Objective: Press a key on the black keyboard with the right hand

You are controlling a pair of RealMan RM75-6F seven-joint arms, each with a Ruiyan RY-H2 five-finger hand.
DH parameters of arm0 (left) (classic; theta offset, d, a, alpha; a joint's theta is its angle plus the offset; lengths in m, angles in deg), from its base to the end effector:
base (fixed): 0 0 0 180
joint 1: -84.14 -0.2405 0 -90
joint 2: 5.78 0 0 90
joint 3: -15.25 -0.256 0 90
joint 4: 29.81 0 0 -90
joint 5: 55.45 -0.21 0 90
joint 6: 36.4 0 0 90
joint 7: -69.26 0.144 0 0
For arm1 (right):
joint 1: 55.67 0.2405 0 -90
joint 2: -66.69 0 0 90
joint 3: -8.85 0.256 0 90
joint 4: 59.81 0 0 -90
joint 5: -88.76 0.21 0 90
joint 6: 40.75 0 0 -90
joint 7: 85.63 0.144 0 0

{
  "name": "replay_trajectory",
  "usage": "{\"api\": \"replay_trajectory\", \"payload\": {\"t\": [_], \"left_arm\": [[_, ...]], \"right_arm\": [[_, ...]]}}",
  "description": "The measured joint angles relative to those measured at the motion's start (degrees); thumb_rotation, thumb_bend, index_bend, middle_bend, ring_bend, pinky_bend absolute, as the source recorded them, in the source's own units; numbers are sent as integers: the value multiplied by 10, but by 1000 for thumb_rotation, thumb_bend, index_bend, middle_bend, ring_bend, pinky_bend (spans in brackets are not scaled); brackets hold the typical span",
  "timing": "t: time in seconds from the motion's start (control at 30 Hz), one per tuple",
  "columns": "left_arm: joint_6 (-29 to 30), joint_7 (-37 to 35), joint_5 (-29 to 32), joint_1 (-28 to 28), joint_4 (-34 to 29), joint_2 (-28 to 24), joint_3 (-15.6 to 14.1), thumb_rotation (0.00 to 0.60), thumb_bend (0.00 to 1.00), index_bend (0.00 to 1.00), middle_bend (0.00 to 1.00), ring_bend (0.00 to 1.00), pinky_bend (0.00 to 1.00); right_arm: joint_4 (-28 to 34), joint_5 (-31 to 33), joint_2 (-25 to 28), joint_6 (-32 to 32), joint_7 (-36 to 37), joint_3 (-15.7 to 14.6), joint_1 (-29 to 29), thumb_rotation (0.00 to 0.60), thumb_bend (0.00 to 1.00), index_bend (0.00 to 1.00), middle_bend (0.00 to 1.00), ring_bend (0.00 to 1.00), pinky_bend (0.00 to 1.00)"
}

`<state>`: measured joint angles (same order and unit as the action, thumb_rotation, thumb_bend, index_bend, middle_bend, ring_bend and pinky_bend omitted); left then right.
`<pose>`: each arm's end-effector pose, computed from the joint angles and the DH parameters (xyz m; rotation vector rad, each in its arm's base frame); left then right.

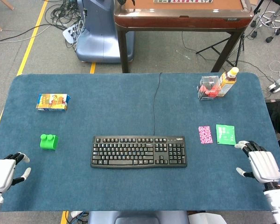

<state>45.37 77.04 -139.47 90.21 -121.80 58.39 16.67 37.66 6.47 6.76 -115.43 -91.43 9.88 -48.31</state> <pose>-0.3182 0.1821 0.1503 -1.4606 -0.8550 -0.7491 -0.3119 -0.1835 0.1491 1.5094 -0.9927 0.7128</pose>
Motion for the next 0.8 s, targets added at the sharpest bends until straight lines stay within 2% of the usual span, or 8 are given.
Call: {"api": "replay_trajectory", "payload": {"t": [0.2, 0.33, 0.37, 0.5, 0.63, 0.7, 0.8], "left_arm": [[21, -11, -15, -4, 7, 4, 1, 600, 297, 497, 450, 459, 661], [19, -11, -14, -5, 12, 6, 0, 600, 297, 497, 450, 459, 661], [17, -11, -11, -5, 13, 5, 0, 600, 297, 497, 450, 459, 661], [22, -16, -10, -7, 12, 4, 1, 600, 297, 499, 450, 459, 661], [30, -19, -21, -10, 11, 2, -1, 600, 297, 499, 450, 458, 661], [30, -16, -21, -11, 9, 1, -2, 600, 297, 499, 450, 458, 661], [27, -14, -15, -11, 6, -1, -2, 600, 297, 499, 450, 458, 661]], "right_arm": [[-5, 6, -6, 2, -10, 2, 2, 600, 0, 322, 270, 191, 360], [-8, 5, -10, 8, -6, 3, 8, 600, 27, 322, 293, 212, 421], [-10, 3, -12, 7, -6, 3, 8, 600, 87, 322, 304, 223, 455], [-27, -13, -31, -2, -10, 7, 13, 600, 457, 322, 369, 302, 651], [-38, -29, -44, 9, -25, 12, 35, 600, 612, 322, 465, 454, 798], [-37, -40, -49, 19, -37, 17, 53, 600, 651, 322, 518, 515, 841], [-33, -53, -56, 37, -58, 28, 81, 600, 676, 322, 561, 559, 852]]}}
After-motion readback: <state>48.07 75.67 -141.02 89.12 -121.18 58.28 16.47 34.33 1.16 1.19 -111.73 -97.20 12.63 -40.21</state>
